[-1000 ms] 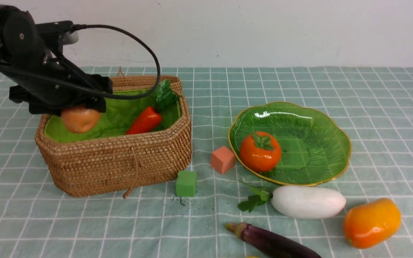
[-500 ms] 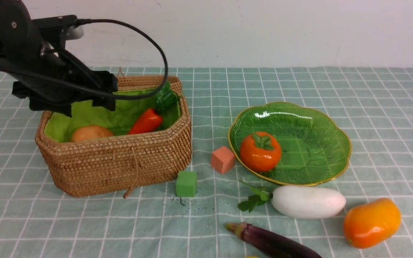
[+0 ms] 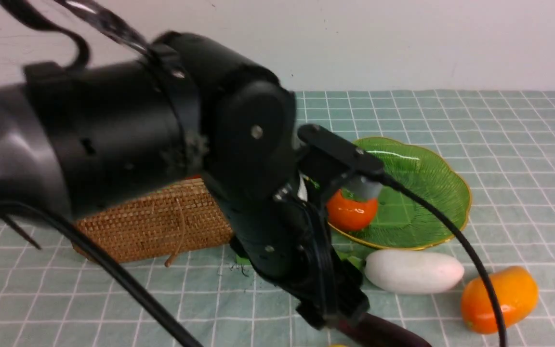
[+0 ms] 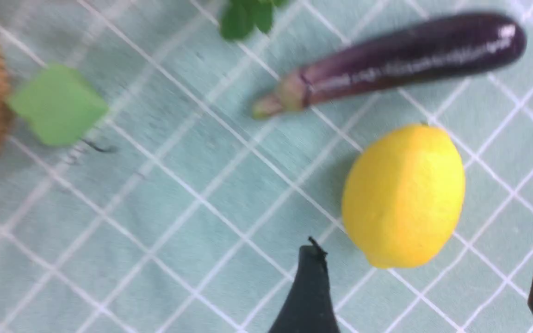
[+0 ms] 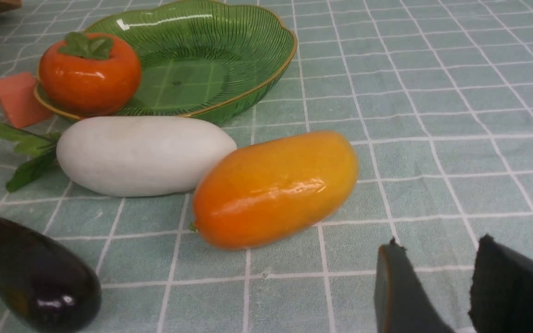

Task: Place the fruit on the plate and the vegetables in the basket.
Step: Grab a lemon with your left arm and place it on the plate on the right

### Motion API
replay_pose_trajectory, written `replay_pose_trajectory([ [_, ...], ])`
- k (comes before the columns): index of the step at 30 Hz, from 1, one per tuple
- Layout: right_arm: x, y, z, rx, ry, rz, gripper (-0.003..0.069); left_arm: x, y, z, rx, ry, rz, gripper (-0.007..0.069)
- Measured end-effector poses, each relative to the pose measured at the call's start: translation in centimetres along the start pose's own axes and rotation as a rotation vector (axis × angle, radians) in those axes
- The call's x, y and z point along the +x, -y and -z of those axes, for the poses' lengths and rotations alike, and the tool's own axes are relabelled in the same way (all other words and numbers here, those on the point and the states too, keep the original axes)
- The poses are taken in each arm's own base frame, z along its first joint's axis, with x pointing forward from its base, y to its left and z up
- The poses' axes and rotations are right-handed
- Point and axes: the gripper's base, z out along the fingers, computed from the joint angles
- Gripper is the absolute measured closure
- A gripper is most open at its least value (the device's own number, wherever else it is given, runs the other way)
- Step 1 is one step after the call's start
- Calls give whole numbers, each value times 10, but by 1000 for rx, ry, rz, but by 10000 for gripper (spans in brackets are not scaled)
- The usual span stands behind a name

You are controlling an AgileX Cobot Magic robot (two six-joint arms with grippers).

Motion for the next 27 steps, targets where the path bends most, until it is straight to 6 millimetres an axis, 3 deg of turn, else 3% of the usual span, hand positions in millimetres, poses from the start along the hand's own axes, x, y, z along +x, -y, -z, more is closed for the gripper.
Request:
replay_pose_trajectory([
  [5, 0, 0, 0, 0, 0, 0, 415, 1, 31, -52, -39, -123, -107, 30],
  [6, 0, 0, 0, 0, 0, 0, 415, 1, 32, -55, -41, -127, -109, 29],
  [7, 0, 0, 0, 0, 0, 0, 415, 3, 39, -72, -55, -167, -124, 22],
  [9, 0, 0, 0, 0, 0, 0, 415, 4, 41, -85, -66, -194, -127, 19],
  [10, 0, 0, 0, 0, 0, 0, 415, 6, 41, -103, -80, -228, -128, 18],
  [12, 0, 0, 0, 0, 0, 0, 415, 8, 41, -119, -87, -256, -131, 19],
  [14, 0, 0, 0, 0, 0, 0, 415, 9, 40, -128, -89, -273, -133, 29],
  [22, 0, 0, 0, 0, 0, 0, 415, 4, 39, -125, -110, -261, -195, 61],
  [24, 0, 0, 0, 0, 0, 0, 415, 0, 37, -117, -128, -243, -211, 61],
  [27, 0, 0, 0, 0, 0, 0, 415, -24, 32, -83, -211, -119, -260, 61],
])
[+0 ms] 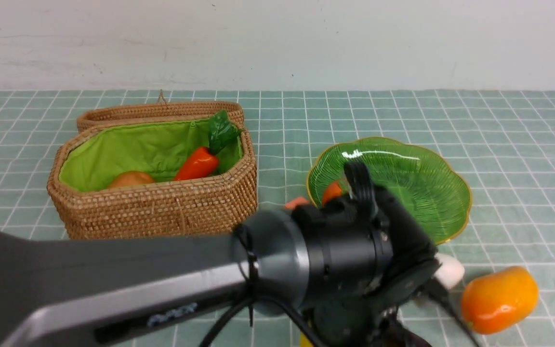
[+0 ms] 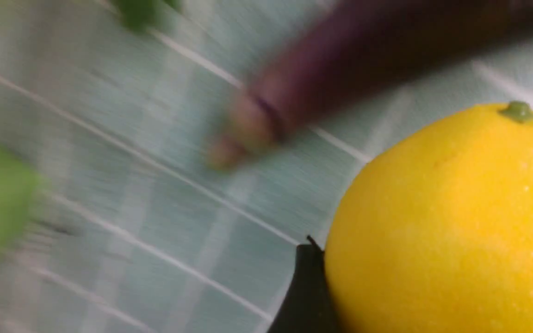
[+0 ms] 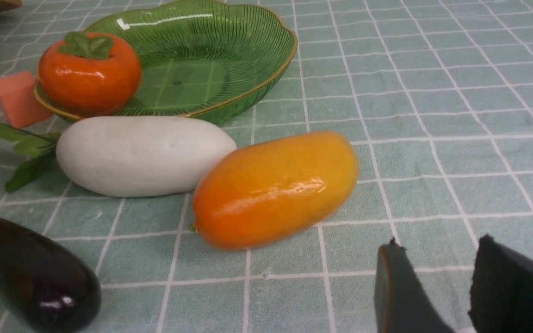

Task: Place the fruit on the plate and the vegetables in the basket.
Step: Grab a lemon with your left arm and place it on the plate on the right

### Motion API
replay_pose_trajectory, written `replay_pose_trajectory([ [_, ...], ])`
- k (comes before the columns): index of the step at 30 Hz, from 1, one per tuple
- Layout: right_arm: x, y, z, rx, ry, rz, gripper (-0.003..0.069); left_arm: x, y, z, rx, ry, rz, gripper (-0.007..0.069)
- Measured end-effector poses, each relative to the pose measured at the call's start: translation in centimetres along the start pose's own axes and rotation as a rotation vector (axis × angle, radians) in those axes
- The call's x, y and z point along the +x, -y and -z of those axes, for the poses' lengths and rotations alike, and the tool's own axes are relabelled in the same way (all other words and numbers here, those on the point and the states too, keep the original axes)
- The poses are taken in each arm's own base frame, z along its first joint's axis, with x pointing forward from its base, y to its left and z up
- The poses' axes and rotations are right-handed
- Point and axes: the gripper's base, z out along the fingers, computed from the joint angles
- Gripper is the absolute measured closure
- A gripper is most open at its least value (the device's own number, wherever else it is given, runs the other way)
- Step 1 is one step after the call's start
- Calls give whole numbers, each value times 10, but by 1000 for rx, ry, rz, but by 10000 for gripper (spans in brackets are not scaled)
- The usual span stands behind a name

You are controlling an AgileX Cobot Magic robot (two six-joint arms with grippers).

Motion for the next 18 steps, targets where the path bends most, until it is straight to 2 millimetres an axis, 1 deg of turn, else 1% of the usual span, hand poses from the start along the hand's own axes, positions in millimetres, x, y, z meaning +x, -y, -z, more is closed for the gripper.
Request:
replay_pose_trajectory([
  [3, 0, 0, 0, 0, 0, 0, 415, -22, -19, 30, -87, 170, 25, 61],
  [4, 0, 0, 0, 0, 0, 0, 415, -24, -21, 32, -96, 185, 27, 61],
  [6, 0, 0, 0, 0, 0, 0, 415, -41, -39, 48, -119, 323, 73, 61],
  [7, 0, 0, 0, 0, 0, 0, 415, -56, -57, 55, -127, 427, 119, 61],
  [8, 0, 0, 0, 0, 0, 0, 415, -62, -65, 55, -123, 466, 145, 61],
  [9, 0, 0, 0, 0, 0, 0, 415, -69, -75, 51, -114, 504, 179, 61],
  [10, 0, 0, 0, 0, 0, 0, 415, -73, -81, 48, -106, 522, 200, 61],
  [11, 0, 0, 0, 0, 0, 0, 415, -81, -91, 38, -87, 543, 243, 61],
  [13, 0, 0, 0, 0, 0, 0, 415, -91, -105, 17, -61, 540, 301, 61],
  [15, 0, 0, 0, 0, 0, 0, 415, -102, -110, -3, -37, 529, 338, 61],
  [18, 0, 0, 0, 0, 0, 0, 415, -112, -107, -18, -8, 541, 358, 61],
])
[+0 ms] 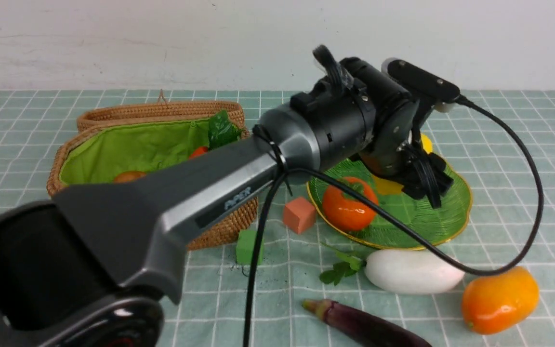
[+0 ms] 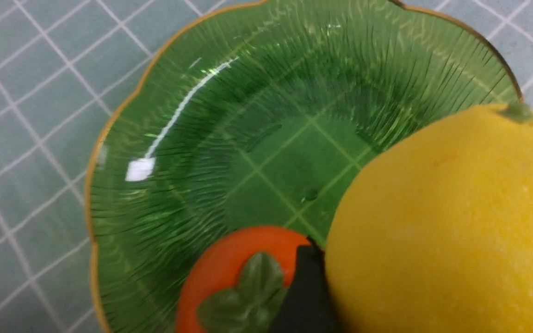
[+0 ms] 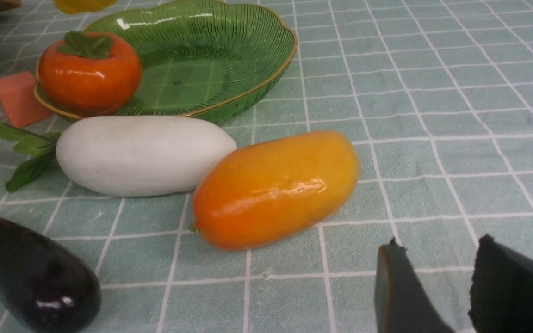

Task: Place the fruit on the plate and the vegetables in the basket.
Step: Grab a lemon with your left arm and place it on the plate on the right

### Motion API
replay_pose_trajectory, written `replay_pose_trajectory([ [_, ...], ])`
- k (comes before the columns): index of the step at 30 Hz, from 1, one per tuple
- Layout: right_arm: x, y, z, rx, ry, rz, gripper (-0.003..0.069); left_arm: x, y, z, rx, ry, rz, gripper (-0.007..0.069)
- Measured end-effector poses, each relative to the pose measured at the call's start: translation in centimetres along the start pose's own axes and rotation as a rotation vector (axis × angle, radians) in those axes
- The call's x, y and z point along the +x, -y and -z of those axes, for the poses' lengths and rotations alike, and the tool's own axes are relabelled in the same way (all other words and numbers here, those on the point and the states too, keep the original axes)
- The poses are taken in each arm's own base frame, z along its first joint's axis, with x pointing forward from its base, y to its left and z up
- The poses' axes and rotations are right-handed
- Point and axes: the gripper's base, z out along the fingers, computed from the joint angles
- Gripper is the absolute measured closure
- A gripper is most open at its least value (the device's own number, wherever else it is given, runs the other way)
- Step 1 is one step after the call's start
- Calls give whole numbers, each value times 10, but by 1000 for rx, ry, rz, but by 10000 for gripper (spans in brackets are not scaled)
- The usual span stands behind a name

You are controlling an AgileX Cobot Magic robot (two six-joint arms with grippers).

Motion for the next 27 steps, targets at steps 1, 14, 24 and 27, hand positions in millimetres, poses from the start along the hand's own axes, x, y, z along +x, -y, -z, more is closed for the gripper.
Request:
replay_pose_trajectory([
  [1, 0, 0, 0, 0, 0, 0, 415, 0, 3, -5, 15, 14, 12, 61],
  [14, 0, 0, 0, 0, 0, 0, 415, 16, 12, -43, 64, 17, 145, 27],
  [24, 0, 0, 0, 0, 0, 0, 415, 4, 8, -7, 50, -42, 129, -25],
  [27, 0, 0, 0, 0, 0, 0, 415, -11, 2, 35, 44, -59, 71, 18],
])
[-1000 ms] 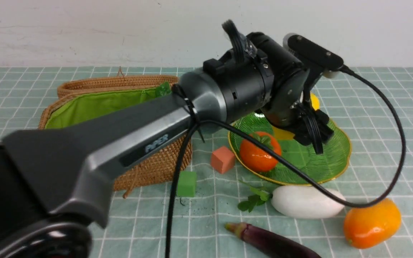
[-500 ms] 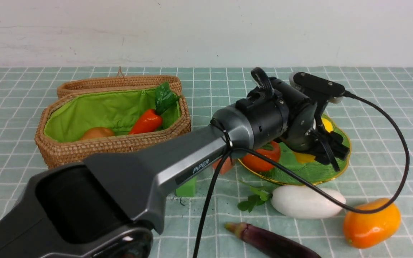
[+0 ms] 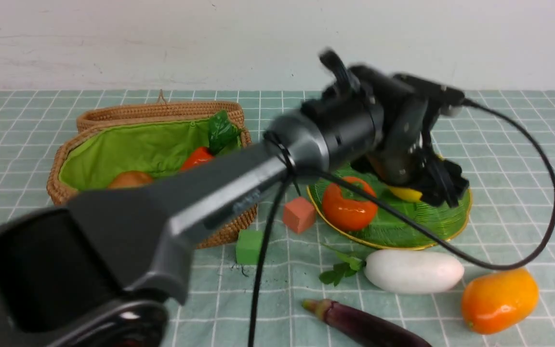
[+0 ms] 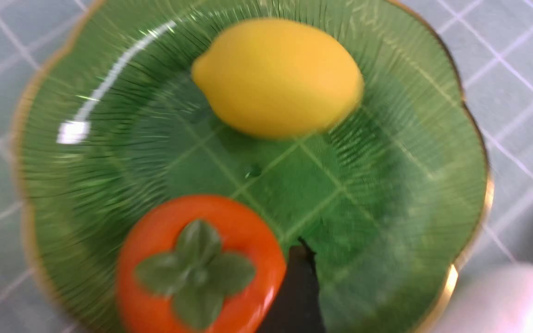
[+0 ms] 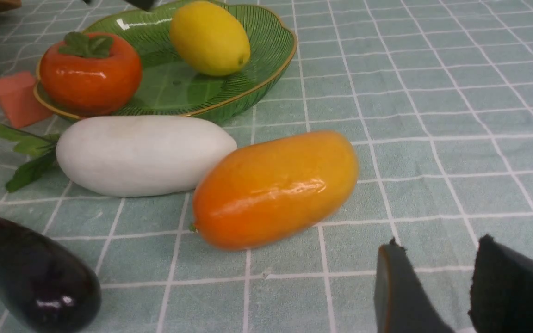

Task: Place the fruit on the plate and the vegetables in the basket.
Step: Grab a lemon with your left arm and place it on the plate on the right, then use the right arm to grab a mango and put it into the right plate

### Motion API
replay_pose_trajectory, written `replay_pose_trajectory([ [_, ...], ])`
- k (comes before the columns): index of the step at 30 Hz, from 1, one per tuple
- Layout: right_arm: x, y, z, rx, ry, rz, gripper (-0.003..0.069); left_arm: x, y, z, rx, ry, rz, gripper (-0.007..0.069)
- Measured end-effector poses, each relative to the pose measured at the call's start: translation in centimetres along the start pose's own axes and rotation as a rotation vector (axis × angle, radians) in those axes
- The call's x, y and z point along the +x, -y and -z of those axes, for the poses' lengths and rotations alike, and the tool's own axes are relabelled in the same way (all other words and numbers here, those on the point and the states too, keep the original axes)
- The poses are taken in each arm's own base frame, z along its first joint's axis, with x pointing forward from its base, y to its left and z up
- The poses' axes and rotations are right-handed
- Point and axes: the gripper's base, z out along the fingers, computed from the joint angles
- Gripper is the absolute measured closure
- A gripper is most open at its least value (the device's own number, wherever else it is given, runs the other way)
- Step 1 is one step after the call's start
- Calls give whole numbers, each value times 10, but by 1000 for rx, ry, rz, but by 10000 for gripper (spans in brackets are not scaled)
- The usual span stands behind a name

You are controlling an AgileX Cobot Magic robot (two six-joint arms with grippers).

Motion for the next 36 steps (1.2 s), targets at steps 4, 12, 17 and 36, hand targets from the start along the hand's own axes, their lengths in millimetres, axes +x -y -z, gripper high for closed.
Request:
replay_pose_trajectory([
  [4, 0, 0, 0, 0, 0, 0, 415, -13, -3, 65, 9, 1, -17, 101],
  [12, 0, 0, 0, 0, 0, 0, 415, 19, -20, 244, 2, 109, -12, 372],
  [17, 0, 0, 0, 0, 0, 0, 415, 87, -32, 303, -9, 59, 93, 539],
  [36, 0, 0, 0, 0, 0, 0, 415, 302, -57, 333, 60, 264, 454, 638],
])
